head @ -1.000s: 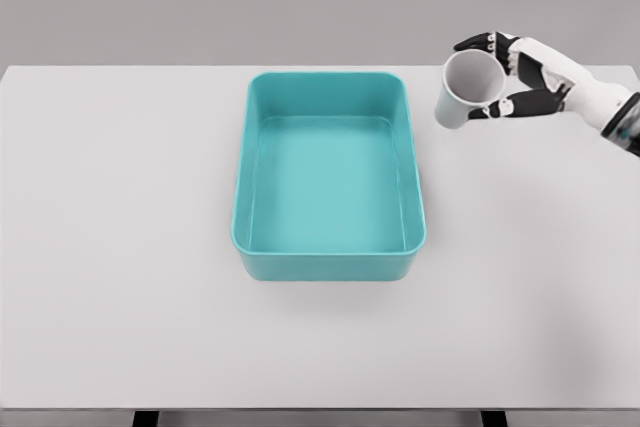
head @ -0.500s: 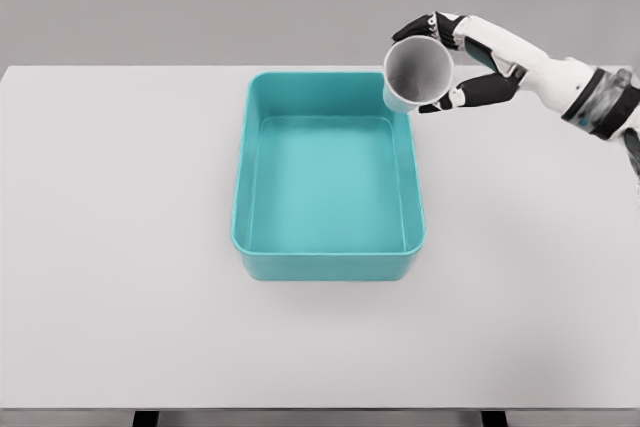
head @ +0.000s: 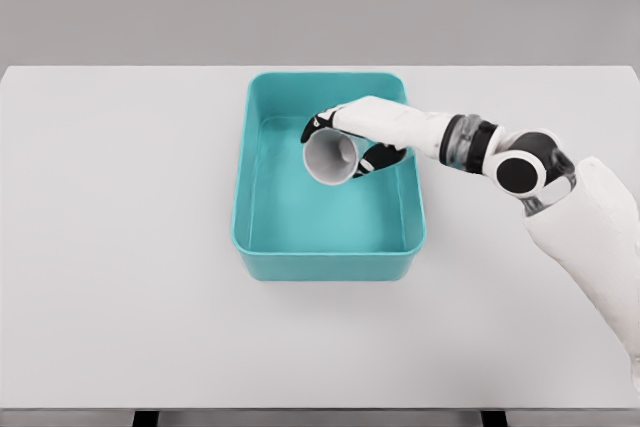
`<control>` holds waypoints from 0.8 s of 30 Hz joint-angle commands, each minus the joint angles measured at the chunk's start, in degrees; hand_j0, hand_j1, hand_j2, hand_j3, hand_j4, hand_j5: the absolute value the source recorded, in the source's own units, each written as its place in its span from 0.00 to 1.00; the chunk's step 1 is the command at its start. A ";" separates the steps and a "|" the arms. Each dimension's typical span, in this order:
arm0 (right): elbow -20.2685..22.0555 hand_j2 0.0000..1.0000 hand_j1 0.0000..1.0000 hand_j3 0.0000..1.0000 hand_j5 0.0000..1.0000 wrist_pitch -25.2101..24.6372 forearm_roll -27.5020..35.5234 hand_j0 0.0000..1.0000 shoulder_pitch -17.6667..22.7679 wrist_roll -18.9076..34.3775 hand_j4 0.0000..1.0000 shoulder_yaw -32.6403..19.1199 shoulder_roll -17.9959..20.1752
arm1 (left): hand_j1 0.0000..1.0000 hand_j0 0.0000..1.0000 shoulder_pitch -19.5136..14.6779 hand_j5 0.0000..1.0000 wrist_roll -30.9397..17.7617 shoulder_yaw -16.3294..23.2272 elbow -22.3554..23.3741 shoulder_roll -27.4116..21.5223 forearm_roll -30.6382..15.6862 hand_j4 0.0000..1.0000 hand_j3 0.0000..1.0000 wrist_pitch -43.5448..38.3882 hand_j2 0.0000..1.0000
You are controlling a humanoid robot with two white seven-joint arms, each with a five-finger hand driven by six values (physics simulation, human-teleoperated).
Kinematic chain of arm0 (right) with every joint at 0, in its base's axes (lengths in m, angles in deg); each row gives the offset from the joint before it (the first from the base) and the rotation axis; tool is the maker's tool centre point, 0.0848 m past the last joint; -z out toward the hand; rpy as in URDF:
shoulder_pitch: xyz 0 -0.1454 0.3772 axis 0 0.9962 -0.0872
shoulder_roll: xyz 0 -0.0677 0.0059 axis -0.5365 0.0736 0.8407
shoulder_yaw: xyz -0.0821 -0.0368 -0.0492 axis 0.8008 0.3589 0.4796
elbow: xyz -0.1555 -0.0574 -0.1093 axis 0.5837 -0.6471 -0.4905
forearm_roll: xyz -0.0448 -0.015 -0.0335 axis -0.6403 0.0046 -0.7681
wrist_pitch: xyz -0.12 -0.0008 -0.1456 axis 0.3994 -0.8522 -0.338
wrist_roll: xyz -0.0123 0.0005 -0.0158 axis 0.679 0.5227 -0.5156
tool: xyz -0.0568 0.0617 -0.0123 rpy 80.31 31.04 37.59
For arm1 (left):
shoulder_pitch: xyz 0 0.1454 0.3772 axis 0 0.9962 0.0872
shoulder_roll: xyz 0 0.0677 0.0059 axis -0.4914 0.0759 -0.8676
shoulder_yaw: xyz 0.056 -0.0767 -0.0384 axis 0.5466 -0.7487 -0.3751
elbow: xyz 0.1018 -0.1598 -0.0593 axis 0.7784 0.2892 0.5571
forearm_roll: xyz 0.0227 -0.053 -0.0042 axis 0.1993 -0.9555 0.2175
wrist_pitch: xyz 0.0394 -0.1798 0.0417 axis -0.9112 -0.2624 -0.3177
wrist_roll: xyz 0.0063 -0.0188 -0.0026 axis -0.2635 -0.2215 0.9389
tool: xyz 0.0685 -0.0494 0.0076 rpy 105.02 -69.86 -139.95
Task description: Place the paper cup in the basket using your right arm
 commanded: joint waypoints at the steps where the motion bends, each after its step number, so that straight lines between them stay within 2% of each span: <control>1: -0.17 0.64 0.64 0.64 0.64 -0.63 -8.83 0.64 0.00 -0.06 0.64 2.39 -2.29 | 1.00 1.00 0.00 1.00 0.03 0.01 0.01 0.00 0.00 1.00 1.00 0.00 1.00; 4: -0.17 0.67 0.67 0.67 0.67 -0.89 -13.31 0.67 -0.79 -0.06 0.67 4.33 -4.31 | 1.00 1.00 0.00 1.00 0.03 0.01 0.01 0.00 0.00 1.00 1.00 0.00 1.00; 5: -0.08 0.94 0.94 0.94 0.94 -0.98 -13.49 0.94 -0.79 -0.06 0.94 4.24 -4.31 | 1.00 1.00 0.00 1.00 0.03 0.01 0.01 0.00 0.00 1.00 1.00 0.00 1.00; 6: 0.18 1.00 1.00 1.00 1.00 -2.56 -13.31 1.00 -0.79 -0.06 1.00 4.15 -4.31 | 1.00 1.00 0.00 1.00 0.03 0.01 0.01 0.00 0.00 1.00 1.00 0.00 1.00; 10: 1.59 1.00 1.00 1.00 1.00 -3.09 -12.61 1.00 -0.70 -0.06 1.00 3.27 -3.78 | 1.00 1.00 0.00 1.00 -0.05 0.01 -0.07 0.00 0.00 1.00 1.00 0.00 1.00; 11: 2.73 1.00 1.00 1.00 1.00 -2.65 -12.17 1.00 -0.35 -0.06 1.00 -0.66 -3.17 | 1.00 1.00 0.00 1.00 0.03 0.01 0.01 0.00 0.00 1.00 1.00 0.00 1.00; 12: 3.35 1.00 1.00 1.00 1.00 -2.30 -5.42 1.00 0.26 -0.06 1.00 -6.82 -2.12 | 1.00 1.00 0.00 1.00 0.03 0.01 0.01 0.00 0.00 1.00 1.00 0.00 1.00; 13: 3.17 1.00 1.00 1.00 1.00 -0.19 7.14 1.00 0.53 -0.06 1.00 -11.22 0.52 | 1.00 1.00 0.00 1.00 0.03 0.01 0.01 0.00 0.00 1.00 1.00 0.00 1.00; 14: 2.56 1.00 1.00 1.00 1.00 3.14 21.27 1.00 2.19 -0.06 1.00 -14.82 5.08 | 1.00 1.00 0.00 1.00 0.03 0.01 0.01 0.00 0.00 1.00 1.00 0.00 1.00; 15: 2.03 1.00 1.00 1.00 1.00 4.56 30.35 1.00 2.90 -0.06 1.00 -17.11 8.08 | 1.00 1.00 0.00 1.00 0.03 0.01 0.01 0.00 0.00 1.00 1.00 0.00 1.00; 16: 1.59 1.00 1.00 1.00 1.00 6.22 38.25 1.00 5.17 -0.06 1.00 -20.88 9.48 | 1.00 1.00 0.00 1.00 -0.05 0.01 -0.07 0.00 0.00 1.00 1.00 0.00 1.00; 17: 1.68 1.00 1.00 1.00 1.00 6.67 40.21 1.00 8.26 -0.06 1.00 -24.32 10.80 | 1.00 1.00 0.00 1.00 0.03 0.01 0.01 0.00 0.00 1.00 1.00 0.00 1.00; 18: 0.01 1.00 1.00 1.00 1.00 6.76 40.04 1.00 12.56 -0.06 1.00 -29.94 10.89 | 1.00 1.00 0.00 1.00 0.03 0.01 0.01 0.00 0.00 1.00 1.00 0.00 1.00; 19: -1.66 1.00 1.00 1.00 1.00 6.76 39.51 1.00 15.72 -0.06 1.00 -32.93 10.98 | 1.00 1.00 0.00 1.00 -0.05 0.01 0.01 0.00 0.00 1.00 1.00 0.00 1.00; 21: -3.68 1.00 1.00 1.00 1.00 6.76 36.17 1.00 17.93 -0.06 1.00 -33.46 12.65 | 1.00 1.00 0.00 1.00 0.03 0.01 0.01 0.00 0.00 1.00 1.00 0.00 1.00; 24: -4.65 1.00 1.00 1.00 1.00 6.67 34.50 1.00 18.63 -0.06 1.00 -33.38 12.48 | 1.00 1.00 0.00 1.00 0.03 0.01 0.01 0.00 0.00 1.00 1.00 0.00 1.00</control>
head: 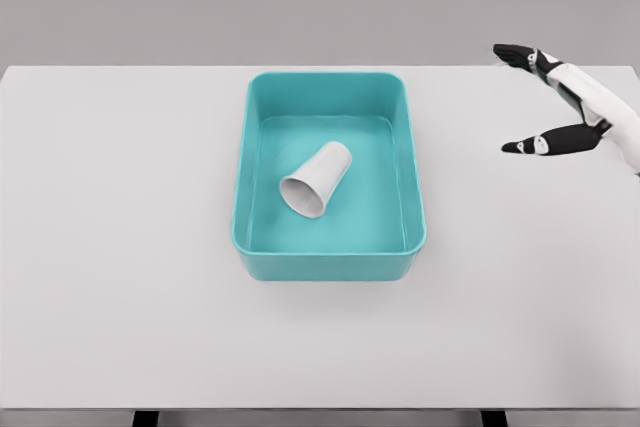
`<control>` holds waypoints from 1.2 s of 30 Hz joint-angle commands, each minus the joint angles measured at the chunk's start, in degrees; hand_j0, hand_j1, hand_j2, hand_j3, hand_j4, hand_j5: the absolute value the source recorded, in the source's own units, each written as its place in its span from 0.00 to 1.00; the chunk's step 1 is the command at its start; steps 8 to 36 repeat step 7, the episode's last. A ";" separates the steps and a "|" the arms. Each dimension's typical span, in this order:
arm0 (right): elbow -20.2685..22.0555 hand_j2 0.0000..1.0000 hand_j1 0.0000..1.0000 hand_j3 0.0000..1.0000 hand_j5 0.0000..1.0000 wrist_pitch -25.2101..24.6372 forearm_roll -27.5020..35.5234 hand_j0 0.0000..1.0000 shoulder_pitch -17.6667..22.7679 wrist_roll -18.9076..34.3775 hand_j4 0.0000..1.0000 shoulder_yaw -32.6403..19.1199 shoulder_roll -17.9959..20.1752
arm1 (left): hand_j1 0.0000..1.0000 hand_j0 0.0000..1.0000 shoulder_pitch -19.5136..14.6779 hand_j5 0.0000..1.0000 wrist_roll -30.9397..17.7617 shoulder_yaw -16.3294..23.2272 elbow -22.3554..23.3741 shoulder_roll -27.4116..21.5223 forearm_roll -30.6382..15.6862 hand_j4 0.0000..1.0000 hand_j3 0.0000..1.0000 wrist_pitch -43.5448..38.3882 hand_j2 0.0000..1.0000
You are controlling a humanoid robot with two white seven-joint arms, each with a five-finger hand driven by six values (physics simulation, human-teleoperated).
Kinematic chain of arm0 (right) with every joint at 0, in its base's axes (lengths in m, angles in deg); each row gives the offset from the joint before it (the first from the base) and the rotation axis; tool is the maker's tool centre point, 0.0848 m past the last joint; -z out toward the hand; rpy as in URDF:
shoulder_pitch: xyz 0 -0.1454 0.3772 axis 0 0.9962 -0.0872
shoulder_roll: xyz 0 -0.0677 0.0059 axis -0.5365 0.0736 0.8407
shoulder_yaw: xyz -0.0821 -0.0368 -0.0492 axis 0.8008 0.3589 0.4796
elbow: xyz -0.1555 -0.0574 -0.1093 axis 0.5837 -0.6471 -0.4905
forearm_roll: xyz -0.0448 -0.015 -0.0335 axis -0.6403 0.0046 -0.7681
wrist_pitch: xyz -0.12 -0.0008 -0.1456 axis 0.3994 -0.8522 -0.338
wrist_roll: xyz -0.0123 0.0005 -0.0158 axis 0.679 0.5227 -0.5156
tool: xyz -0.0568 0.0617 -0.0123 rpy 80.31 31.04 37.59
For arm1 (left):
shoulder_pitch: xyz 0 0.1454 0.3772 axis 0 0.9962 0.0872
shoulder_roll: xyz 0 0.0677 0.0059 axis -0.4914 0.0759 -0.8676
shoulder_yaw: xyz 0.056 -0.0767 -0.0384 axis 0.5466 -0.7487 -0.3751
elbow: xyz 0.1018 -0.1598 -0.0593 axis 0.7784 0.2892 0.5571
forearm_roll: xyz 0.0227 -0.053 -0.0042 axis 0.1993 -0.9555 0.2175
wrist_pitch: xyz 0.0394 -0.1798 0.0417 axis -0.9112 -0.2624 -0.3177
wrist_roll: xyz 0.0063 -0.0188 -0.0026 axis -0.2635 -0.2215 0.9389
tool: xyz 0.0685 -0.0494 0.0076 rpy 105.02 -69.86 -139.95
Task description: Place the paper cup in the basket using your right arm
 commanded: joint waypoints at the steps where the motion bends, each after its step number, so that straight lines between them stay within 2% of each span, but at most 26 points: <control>1: -1.18 1.00 1.00 1.00 1.00 0.09 0.59 1.00 0.00 -0.02 1.00 -1.61 0.60 | 1.00 1.00 0.00 1.00 0.02 0.01 0.03 0.00 0.00 1.00 1.00 0.00 1.00; 7: -5.04 1.00 1.00 1.00 1.00 -0.26 -0.38 1.00 -1.23 -0.02 1.00 -1.61 -0.01 | 1.00 1.00 0.00 1.00 0.03 0.01 0.03 0.00 0.00 1.00 1.00 0.00 1.00; 36: -5.04 1.00 1.00 1.00 1.00 -0.26 -0.38 1.00 -1.23 -0.02 1.00 -1.61 -0.01 | 1.00 1.00 0.00 1.00 0.03 0.01 0.03 0.00 0.00 1.00 1.00 0.00 1.00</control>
